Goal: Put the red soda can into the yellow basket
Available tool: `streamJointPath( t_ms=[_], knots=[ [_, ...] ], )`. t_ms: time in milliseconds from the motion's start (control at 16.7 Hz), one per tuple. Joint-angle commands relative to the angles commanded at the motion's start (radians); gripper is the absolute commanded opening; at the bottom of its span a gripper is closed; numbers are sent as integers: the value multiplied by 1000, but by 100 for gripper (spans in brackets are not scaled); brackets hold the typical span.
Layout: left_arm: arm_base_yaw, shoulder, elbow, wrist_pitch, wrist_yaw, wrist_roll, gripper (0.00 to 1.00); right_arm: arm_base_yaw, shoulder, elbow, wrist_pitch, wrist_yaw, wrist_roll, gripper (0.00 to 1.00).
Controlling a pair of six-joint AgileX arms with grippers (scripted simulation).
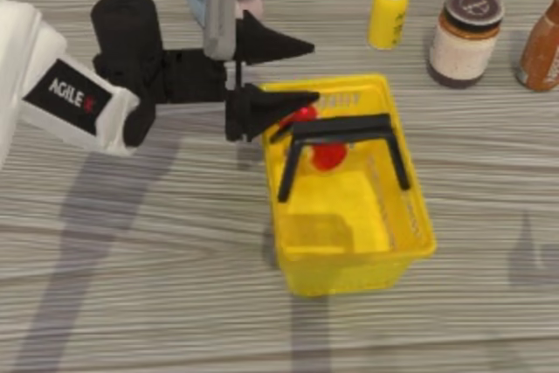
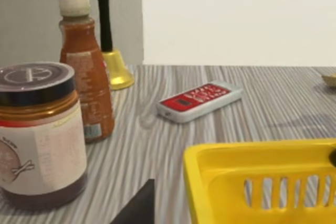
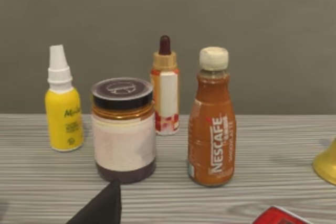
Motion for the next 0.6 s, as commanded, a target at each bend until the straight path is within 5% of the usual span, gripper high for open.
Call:
streamJointPath(
  t_ms=[600],
  knots=[
    [-1, -13, -1, -5, -8, -1, 100, 5, 9, 9, -7, -1, -5, 100]
  ],
)
